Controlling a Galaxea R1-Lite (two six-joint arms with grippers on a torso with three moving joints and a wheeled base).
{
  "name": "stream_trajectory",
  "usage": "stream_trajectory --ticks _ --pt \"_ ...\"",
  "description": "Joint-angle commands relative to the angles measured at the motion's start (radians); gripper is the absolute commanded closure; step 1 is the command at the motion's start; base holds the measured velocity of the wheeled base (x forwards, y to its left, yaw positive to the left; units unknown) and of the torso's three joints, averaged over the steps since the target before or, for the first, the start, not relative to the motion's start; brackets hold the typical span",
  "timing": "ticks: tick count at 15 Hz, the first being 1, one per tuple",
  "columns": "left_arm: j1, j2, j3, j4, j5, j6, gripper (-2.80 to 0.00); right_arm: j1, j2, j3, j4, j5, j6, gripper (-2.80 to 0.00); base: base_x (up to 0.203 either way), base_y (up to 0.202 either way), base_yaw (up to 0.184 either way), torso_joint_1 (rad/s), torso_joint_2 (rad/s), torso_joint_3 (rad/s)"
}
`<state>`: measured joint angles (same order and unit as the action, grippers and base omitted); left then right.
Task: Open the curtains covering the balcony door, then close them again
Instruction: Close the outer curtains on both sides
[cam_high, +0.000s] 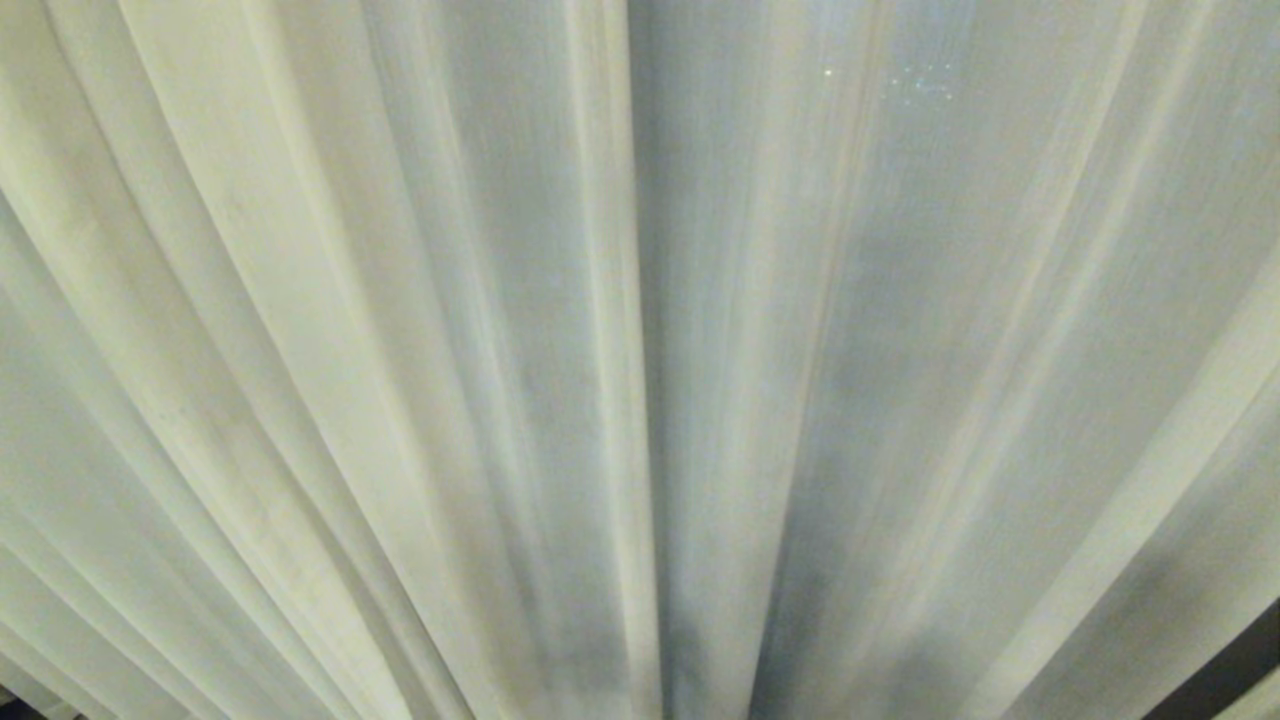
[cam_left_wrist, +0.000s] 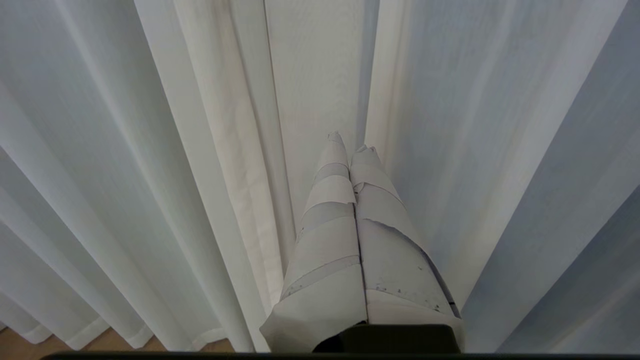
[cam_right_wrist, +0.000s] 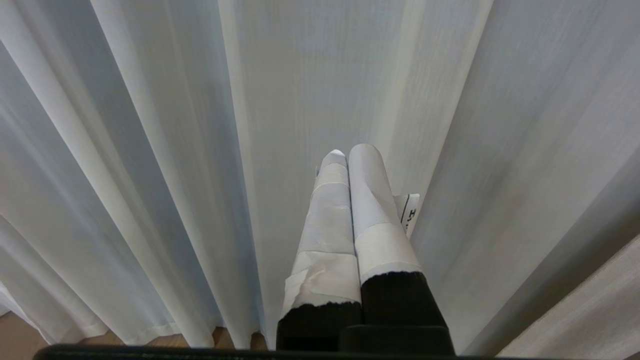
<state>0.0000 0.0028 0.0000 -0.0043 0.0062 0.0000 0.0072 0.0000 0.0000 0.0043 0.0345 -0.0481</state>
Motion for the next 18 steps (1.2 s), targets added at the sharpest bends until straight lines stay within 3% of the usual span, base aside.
stream_trajectory --ticks 1,18 --pt "0.0 -0.003 0.0 0.0 0.001 0.0 0.0 0.0 0.001 -0.001 0.0 0.001 -0.001 0.0 0.0 0.0 0.0 0.0 0.0 0.0" --pt "0.0 -0.003 0.0 -0.002 -0.002 0.0 0.0 0.0 0.001 0.0 0.0 0.001 -0.001 0.0 0.0 0.0 0.0 0.0 0.0 0.0"
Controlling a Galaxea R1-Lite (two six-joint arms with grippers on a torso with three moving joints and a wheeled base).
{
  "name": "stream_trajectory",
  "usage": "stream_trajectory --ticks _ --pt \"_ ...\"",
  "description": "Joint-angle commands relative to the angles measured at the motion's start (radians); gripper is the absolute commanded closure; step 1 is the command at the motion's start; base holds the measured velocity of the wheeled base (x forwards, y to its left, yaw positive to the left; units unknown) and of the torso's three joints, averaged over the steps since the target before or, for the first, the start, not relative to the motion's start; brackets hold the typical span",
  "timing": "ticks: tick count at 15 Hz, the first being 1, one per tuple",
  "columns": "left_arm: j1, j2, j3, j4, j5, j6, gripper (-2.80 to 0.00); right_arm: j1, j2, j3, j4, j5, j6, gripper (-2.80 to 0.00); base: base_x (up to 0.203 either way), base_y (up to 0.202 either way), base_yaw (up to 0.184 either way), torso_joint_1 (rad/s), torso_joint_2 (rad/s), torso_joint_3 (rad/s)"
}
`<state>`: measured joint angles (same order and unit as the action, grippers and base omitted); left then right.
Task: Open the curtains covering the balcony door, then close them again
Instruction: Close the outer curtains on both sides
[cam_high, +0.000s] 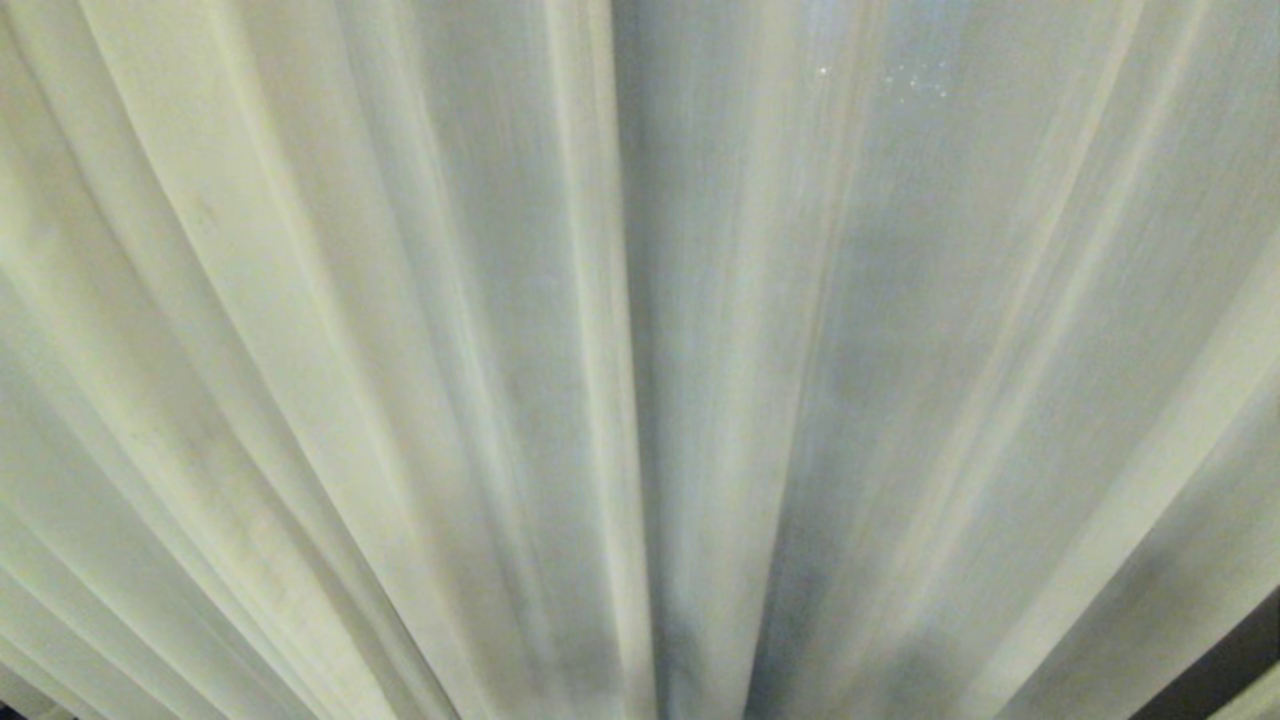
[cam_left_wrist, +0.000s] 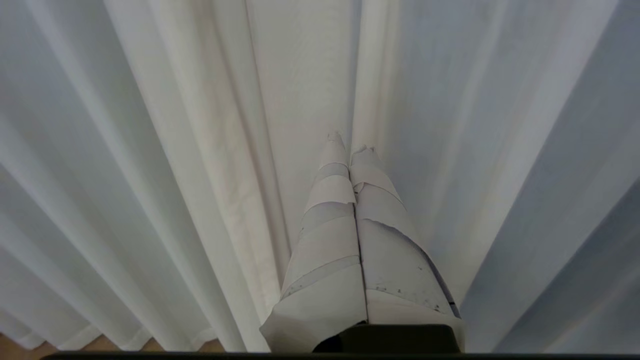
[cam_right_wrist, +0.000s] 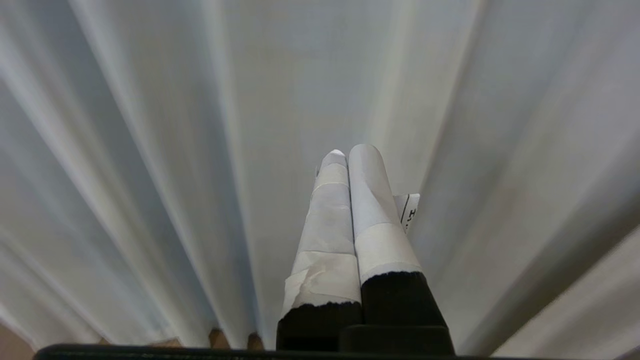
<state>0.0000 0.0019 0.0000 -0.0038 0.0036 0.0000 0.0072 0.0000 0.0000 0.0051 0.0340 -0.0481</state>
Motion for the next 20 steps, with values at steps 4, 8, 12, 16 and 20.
stream_trajectory --ticks 4,8,12,16,20 --pt "0.0 -0.002 0.0 -0.001 0.001 0.0 0.0 0.0 0.001 0.0 -0.001 0.001 -0.001 0.0 0.003 -0.13 0.003 0.002 0.0 0.003" --pt "0.0 -0.002 0.0 -0.001 0.001 0.0 0.0 0.0 0.002 0.0 -0.001 0.001 -0.001 0.0 0.0 -0.193 0.0 0.004 0.01 0.0" --pt "0.0 -0.002 0.0 0.001 0.003 0.006 0.0 0.0 0.0 0.0 -0.001 0.001 -0.001 0.0 0.0 -0.194 0.001 0.003 0.0 0.001" --pt "0.0 -0.002 0.0 -0.001 0.003 0.002 0.0 0.0 0.001 0.0 -0.001 0.001 -0.001 0.0 0.0 -0.119 -0.003 0.0 0.0 0.001" --pt "0.0 -0.002 0.0 0.001 0.004 0.0 0.0 0.0 0.0 -0.001 -0.002 0.001 -0.001 0.0 0.0 0.0 0.0 0.0 0.0 0.0"
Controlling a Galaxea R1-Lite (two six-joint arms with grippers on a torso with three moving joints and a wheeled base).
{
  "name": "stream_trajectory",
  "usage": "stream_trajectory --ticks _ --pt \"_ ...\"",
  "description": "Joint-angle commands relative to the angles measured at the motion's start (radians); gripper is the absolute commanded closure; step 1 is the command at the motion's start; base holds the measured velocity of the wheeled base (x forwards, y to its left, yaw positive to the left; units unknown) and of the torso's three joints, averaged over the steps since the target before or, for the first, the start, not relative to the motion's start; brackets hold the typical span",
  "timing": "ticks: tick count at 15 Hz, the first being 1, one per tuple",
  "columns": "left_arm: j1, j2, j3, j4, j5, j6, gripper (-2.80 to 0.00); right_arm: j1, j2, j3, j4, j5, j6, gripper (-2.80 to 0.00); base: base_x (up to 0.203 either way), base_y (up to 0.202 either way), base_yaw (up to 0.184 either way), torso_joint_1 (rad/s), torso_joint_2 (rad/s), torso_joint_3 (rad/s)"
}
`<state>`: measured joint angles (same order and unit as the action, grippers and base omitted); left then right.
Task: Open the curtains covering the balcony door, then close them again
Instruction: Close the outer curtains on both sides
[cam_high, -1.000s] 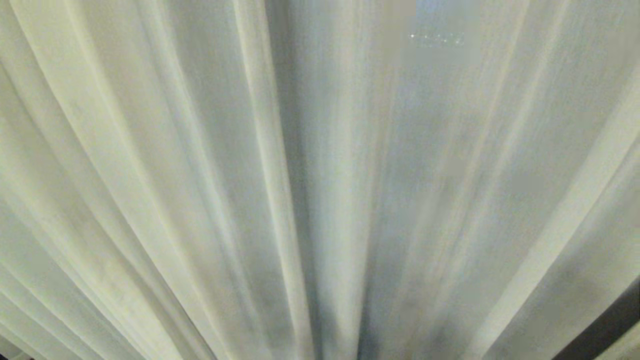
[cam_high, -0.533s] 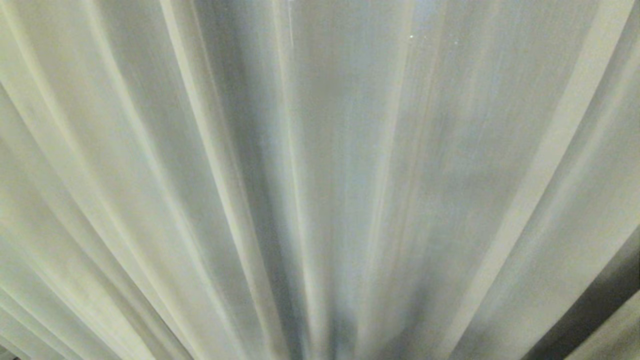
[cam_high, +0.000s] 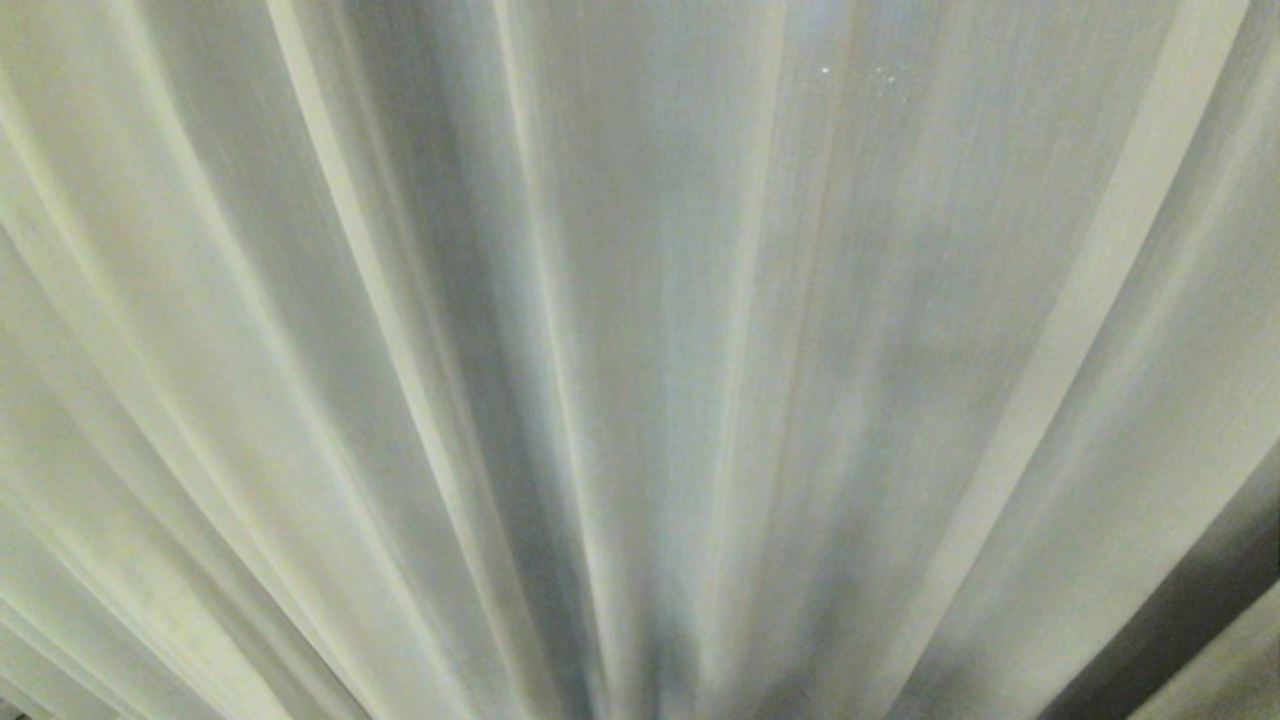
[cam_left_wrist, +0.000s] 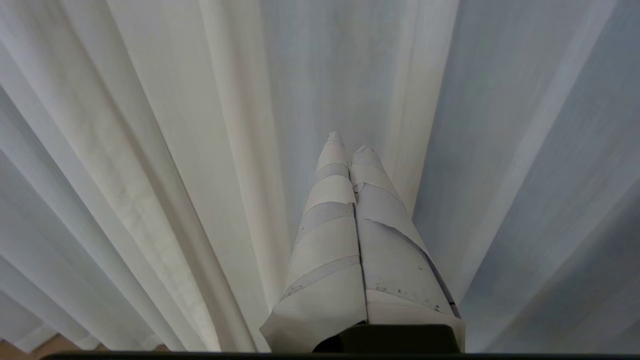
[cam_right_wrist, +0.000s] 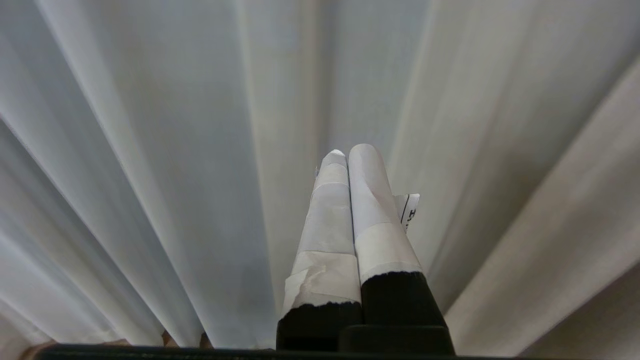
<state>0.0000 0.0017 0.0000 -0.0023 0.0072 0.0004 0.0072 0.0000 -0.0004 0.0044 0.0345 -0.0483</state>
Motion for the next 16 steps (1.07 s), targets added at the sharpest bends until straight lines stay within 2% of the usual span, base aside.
stream_trajectory --ticks 1,9,16 --pt "0.0 -0.002 0.0 -0.001 0.0 0.0 0.0 0.0 0.001 -0.001 -0.001 0.001 -0.001 0.0 0.0 0.0 0.0 0.0 0.0 0.0" --pt "0.0 -0.002 0.0 -0.002 0.0 0.0 0.0 0.0 0.002 -0.001 -0.001 0.001 -0.001 0.0 0.0 0.0 -0.01 0.001 0.0 0.0" --pt "0.0 -0.002 0.0 -0.002 0.0 -0.001 0.0 0.0 0.0 0.0 -0.001 0.001 -0.001 0.0 -0.001 0.009 -0.184 0.001 0.0 0.004"
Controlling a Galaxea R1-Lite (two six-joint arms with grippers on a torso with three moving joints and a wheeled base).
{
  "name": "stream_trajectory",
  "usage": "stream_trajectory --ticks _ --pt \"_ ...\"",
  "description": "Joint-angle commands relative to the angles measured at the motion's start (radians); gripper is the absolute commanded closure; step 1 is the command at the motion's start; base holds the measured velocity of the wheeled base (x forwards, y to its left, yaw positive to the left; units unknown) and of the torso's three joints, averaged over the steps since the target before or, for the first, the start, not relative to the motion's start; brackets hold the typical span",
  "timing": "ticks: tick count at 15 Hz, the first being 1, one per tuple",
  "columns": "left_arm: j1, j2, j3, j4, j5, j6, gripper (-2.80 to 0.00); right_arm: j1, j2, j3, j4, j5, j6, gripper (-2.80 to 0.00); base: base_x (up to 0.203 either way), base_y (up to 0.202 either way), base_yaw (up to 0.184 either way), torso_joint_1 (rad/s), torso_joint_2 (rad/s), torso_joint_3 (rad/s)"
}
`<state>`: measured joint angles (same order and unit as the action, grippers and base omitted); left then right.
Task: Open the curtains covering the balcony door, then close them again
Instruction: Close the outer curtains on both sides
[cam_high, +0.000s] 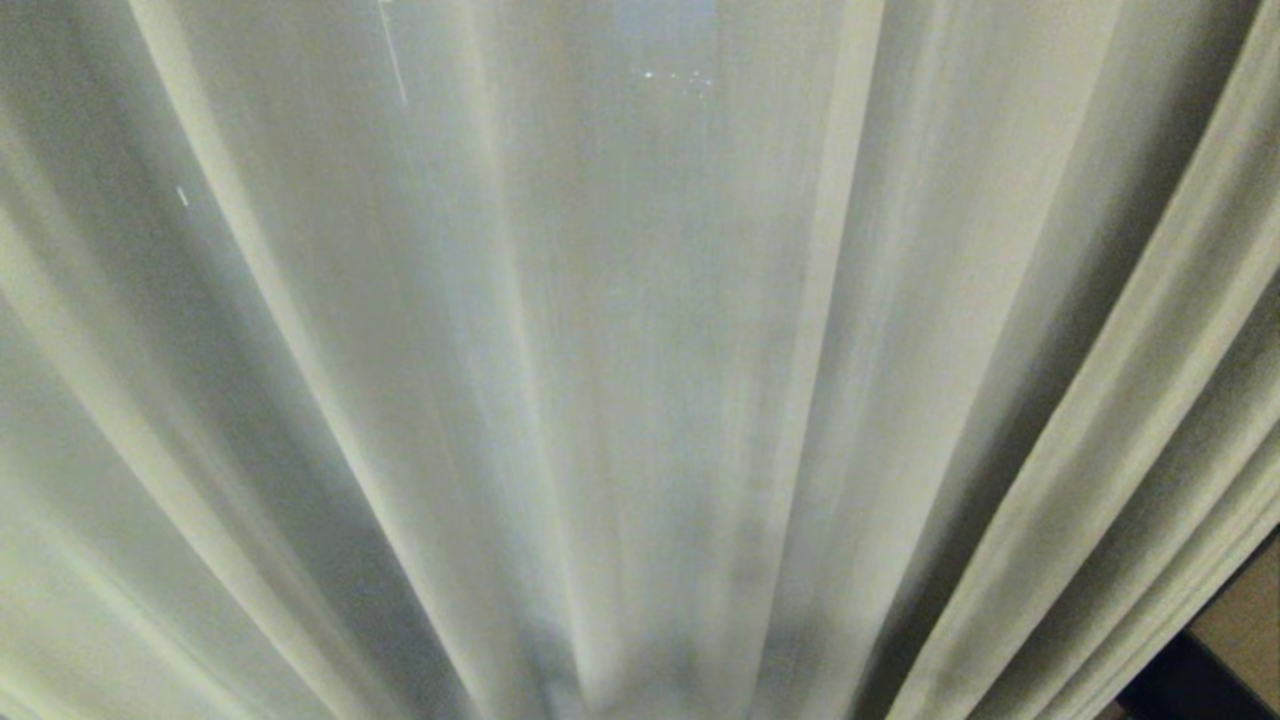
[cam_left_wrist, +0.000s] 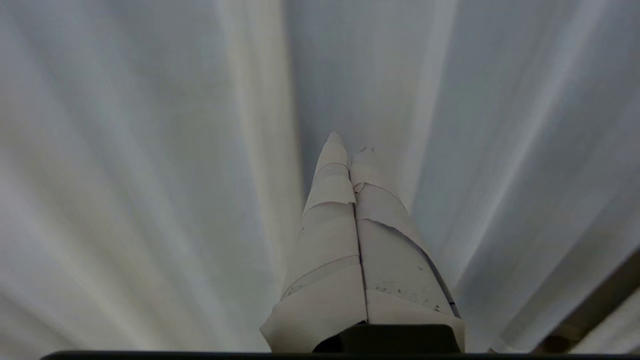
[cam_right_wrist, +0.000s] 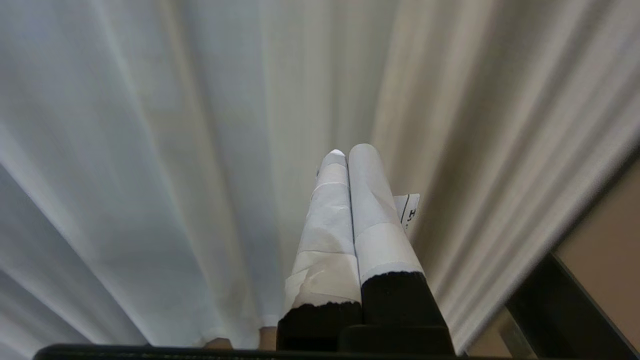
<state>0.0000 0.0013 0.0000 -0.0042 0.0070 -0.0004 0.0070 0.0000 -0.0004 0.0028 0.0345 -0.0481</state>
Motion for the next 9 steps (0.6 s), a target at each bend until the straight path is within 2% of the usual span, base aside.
stream_trajectory --ticks 1,9 --pt "0.0 -0.001 0.0 0.0 0.001 -0.001 0.0 0.001 0.001 -0.001 0.0 0.001 -0.001 0.0 -0.002 0.003 -0.084 0.002 0.0 0.002" --pt "0.0 -0.001 0.0 0.0 0.001 -0.001 0.0 0.001 0.0 -0.01 -0.02 -0.001 -0.009 0.0 0.0 0.0 0.0 0.0 0.0 0.0"
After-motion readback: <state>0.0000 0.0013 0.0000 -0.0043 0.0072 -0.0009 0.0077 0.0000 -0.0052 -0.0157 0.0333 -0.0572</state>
